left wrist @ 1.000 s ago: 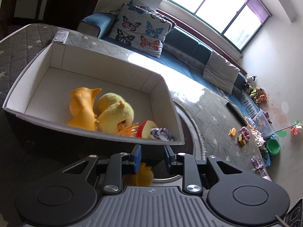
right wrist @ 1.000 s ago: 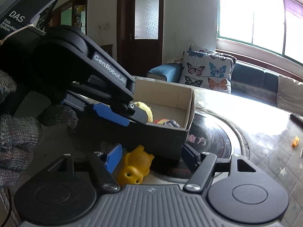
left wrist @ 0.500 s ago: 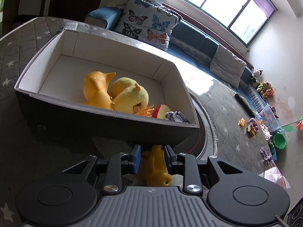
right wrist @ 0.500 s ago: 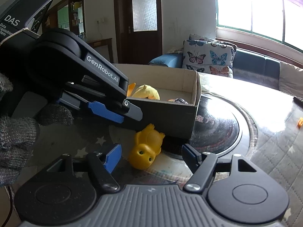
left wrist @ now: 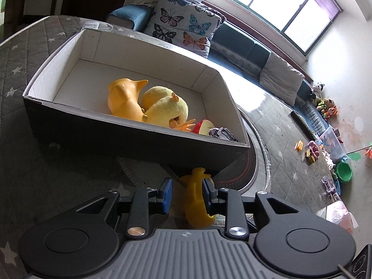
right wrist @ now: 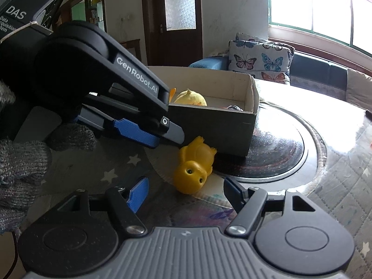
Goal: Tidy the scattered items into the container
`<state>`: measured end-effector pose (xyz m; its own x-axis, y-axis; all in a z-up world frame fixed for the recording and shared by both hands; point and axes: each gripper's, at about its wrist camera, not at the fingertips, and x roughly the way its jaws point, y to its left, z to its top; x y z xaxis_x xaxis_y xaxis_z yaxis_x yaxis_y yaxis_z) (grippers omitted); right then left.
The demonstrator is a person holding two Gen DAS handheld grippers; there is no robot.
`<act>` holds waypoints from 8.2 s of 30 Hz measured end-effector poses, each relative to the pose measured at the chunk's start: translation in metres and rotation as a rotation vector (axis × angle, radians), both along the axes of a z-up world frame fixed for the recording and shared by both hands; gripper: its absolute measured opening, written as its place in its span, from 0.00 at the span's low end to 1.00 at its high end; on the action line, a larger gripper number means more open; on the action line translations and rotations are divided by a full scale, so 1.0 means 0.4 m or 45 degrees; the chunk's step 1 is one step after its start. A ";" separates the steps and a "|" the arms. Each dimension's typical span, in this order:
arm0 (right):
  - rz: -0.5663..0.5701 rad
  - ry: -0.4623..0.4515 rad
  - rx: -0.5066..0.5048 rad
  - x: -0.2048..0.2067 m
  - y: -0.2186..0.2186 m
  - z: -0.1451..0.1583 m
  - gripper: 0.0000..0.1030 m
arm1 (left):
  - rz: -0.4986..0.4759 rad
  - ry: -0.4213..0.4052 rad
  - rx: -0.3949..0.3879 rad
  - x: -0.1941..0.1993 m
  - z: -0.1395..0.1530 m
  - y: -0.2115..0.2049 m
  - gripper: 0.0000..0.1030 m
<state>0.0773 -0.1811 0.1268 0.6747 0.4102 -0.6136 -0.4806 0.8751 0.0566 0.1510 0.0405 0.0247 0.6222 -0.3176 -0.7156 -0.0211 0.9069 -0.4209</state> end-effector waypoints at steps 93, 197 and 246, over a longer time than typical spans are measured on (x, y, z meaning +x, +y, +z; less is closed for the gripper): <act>0.178 -0.218 -0.019 0.182 0.145 0.112 0.33 | 0.121 -0.184 -0.096 0.185 0.126 0.114 0.28; -0.057 0.038 0.032 0.029 0.047 0.020 0.97 | 0.241 -0.136 0.390 -0.137 -0.006 0.114 0.34; -0.078 0.055 0.018 -0.032 0.035 0.009 1.00 | 0.205 -0.040 0.382 -0.198 -0.036 0.081 0.32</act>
<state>0.0643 -0.1669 0.1304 0.6717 0.3777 -0.6372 -0.4229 0.9018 0.0888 0.0720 0.0728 0.0104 0.6705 0.0087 -0.7419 -0.1657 0.9764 -0.1383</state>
